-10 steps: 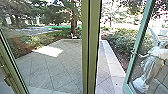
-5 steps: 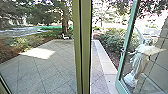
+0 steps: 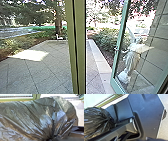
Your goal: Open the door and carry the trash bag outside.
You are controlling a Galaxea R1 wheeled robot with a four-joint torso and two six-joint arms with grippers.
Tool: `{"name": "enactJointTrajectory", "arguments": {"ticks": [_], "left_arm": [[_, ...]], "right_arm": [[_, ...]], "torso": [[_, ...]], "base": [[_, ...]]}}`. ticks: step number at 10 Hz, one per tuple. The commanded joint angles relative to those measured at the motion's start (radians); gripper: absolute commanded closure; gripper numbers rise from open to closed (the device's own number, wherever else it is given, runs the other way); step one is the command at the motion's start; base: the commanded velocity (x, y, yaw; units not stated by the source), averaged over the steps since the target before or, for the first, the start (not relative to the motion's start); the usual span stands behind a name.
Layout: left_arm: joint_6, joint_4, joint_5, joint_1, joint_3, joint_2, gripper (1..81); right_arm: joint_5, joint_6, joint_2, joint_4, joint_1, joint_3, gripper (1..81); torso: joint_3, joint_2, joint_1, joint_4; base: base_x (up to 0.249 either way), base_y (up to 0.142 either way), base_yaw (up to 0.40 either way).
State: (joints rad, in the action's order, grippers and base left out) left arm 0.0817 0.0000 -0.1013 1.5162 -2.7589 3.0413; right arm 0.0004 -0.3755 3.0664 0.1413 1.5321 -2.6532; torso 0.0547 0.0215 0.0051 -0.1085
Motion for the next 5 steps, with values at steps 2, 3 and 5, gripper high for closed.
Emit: {"name": "enactJointTrajectory", "arguments": {"ticks": [2,3,5], "left_arm": [[0.007,0.012,0.049,-0.044,-0.001,-0.004,81.1],[0.007,0.012,0.049,-0.044,-0.002,-0.004,81.1],[0.007,0.015,0.049,-0.044,-0.002,0.001,81.1]], "right_arm": [[-0.053,0.009,0.014,0.0,-0.046,0.006,1.0],[-0.053,0.007,0.014,0.0,-0.046,0.006,1.0],[-0.053,0.007,0.014,0.0,-0.048,0.006,1.0]], "torso": [[0.0,0.0,0.0,0.0],[0.0,0.0,0.0,0.0],[0.0,0.0,0.0,0.0]], "base": [[-0.046,0.0,0.0],[-0.112,0.0,0.0],[0.0,0.0,0.0]]}}
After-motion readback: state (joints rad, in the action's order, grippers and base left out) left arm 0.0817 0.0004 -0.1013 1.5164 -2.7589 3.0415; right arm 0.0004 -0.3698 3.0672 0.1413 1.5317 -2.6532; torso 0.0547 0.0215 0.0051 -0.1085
